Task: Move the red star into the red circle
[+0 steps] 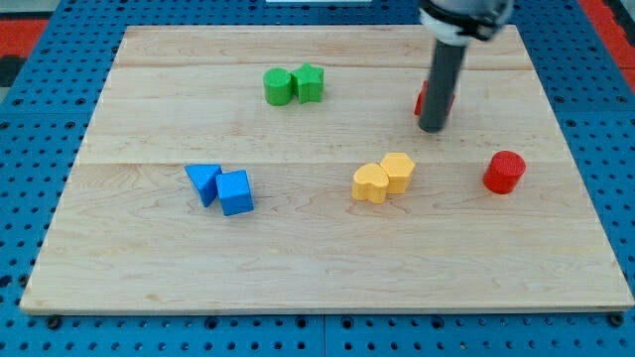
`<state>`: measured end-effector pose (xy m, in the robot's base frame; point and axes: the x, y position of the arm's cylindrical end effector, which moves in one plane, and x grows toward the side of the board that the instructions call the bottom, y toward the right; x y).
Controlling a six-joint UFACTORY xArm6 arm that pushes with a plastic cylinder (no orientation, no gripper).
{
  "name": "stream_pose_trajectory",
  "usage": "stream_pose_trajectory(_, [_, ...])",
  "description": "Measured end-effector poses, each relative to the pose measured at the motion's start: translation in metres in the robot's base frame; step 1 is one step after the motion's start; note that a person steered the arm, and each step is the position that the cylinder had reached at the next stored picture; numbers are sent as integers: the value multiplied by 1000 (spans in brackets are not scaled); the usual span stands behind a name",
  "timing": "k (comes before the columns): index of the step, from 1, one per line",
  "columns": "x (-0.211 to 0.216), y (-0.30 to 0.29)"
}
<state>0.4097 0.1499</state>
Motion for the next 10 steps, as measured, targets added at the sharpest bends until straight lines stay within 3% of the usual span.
stream_pose_trajectory(1, [19, 8])
stream_pose_trajectory(3, [5, -53])
stream_pose_trajectory(4, [-28, -84])
stream_pose_trajectory(5, [-95, -81])
stream_pose_trajectory(6, [-123, -62])
stream_pose_trajectory(7, [-124, -23])
stream_pose_trajectory(9, [-45, -4])
stream_pose_trajectory(10, [-27, 1])
